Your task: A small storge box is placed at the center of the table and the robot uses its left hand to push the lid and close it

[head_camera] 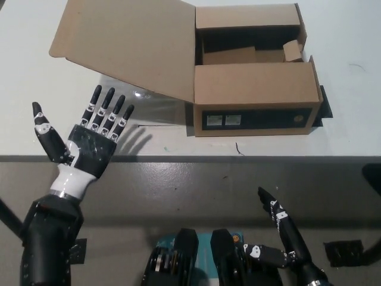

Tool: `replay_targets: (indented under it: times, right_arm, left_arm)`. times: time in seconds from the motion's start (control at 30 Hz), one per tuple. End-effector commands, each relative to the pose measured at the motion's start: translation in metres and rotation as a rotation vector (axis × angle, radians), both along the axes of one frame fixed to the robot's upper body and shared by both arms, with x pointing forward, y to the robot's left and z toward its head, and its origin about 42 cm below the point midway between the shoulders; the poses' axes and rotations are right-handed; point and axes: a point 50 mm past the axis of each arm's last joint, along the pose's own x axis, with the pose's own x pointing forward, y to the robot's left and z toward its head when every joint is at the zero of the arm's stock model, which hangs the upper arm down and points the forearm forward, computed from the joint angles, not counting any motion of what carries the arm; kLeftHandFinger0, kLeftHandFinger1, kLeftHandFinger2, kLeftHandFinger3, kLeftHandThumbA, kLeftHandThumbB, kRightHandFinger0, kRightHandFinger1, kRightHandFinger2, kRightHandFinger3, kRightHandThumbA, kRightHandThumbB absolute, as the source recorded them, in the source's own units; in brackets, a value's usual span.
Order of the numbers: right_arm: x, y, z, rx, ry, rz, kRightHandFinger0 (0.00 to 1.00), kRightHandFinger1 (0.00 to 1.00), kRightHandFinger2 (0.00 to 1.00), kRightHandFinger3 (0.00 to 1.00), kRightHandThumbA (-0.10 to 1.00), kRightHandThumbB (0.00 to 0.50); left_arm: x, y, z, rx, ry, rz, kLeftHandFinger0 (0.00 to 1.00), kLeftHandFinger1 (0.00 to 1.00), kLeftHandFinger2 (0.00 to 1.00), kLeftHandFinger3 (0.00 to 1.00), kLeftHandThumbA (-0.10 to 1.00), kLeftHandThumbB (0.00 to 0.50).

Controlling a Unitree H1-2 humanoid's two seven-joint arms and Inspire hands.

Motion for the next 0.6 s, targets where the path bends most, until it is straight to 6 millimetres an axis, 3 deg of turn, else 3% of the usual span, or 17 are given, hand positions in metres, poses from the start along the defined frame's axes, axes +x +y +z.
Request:
replay_targets:
  times: [0.0,0.33,0.57]
  right_arm:
    - [0.012,0.006,0.019,0.014,-0.107,0.016,1.0,1.0,1.0,1.0,1.0,0.414]
    - [0.013,0.008,0.02,0.017,-0.111,0.015,1.0,1.0,1.0,1.0,1.0,0.424]
    - [0.01,0.006,0.019,0.016,-0.107,0.016,1.0,1.0,1.0,1.0,1.0,0.422]
  left_arm:
    - [0.02,0.001,0.02,0.022,-0.011,-0.001,1.0,1.0,1.0,1.0,1.0,0.386]
    - [0.053,-0.002,0.03,0.035,0.039,0.031,1.0,1.0,1.0,1.0,1.0,0.383]
    - [0.079,-0.011,0.057,0.089,0.016,0.026,1.0,1.0,1.0,1.0,1.0,0.383]
